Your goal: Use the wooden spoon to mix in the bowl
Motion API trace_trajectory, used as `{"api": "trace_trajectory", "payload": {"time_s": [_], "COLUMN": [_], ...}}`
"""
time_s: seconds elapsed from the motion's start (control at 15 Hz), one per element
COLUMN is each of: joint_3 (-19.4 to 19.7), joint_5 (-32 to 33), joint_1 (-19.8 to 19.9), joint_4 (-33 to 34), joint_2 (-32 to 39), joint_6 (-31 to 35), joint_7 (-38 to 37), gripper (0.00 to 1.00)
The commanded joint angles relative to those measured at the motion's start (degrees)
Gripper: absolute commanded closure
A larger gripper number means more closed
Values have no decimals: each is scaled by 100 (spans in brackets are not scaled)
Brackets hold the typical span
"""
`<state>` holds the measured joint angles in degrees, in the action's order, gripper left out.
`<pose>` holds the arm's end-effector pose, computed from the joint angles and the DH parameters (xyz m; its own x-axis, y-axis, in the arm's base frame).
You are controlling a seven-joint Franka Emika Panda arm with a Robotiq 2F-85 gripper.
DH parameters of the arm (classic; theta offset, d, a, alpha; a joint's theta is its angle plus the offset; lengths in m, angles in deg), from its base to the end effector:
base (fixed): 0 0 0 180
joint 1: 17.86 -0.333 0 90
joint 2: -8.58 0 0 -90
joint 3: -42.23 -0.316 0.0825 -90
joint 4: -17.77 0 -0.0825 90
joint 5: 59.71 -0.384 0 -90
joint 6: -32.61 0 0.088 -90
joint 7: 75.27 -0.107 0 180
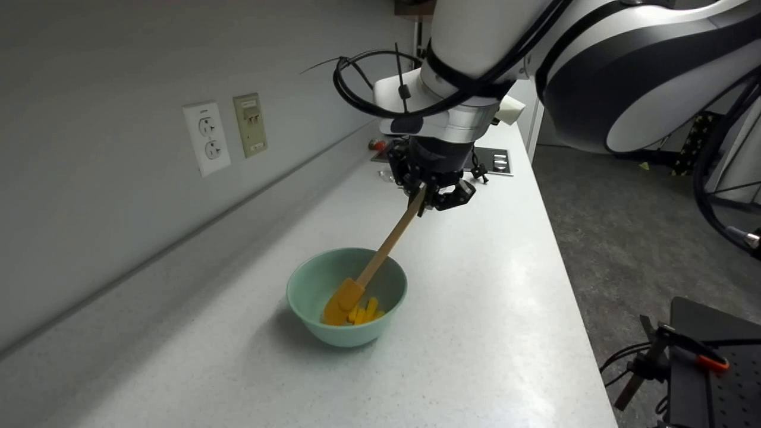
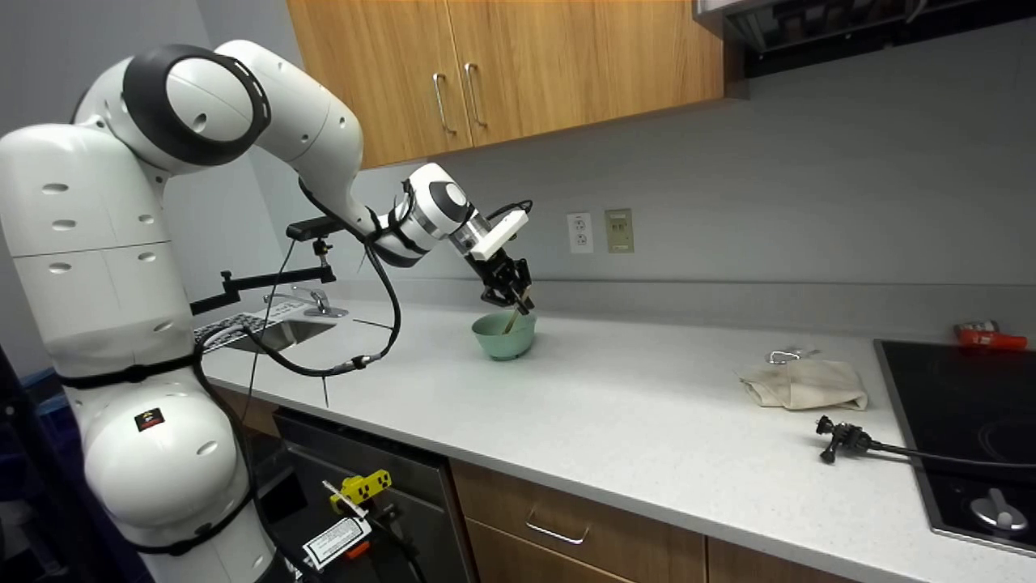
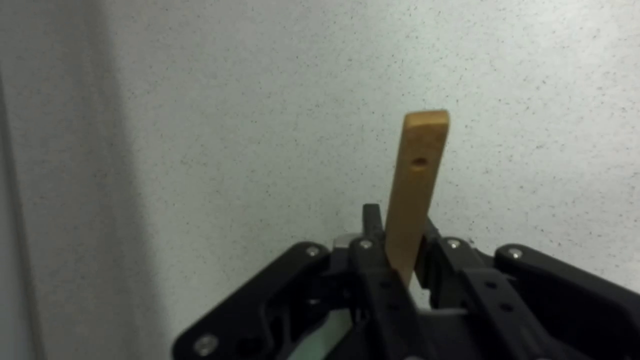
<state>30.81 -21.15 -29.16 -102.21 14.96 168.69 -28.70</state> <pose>0.5396 0.2165 0.3891 -0.0211 0.9488 -0.3153 0.9165 0.1443 0.3731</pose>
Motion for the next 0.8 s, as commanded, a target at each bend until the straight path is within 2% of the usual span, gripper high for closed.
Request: {"api": "trace_trajectory", "payload": {"time_s": [0.0,0.27,0.6,0.73], "joint_3": [-73,-38,103,130], "joint_5": [-29,58,927,1237], "joint_1": [-88,-61,-48,-16], "joint_4": [227,251,72,5], "joint_2": [112,167,208,204], "joint_6": [-127,58,573,684], "joint_7": [-122,-485,-1282,-1381], "gripper": [96,96,96,96]}}
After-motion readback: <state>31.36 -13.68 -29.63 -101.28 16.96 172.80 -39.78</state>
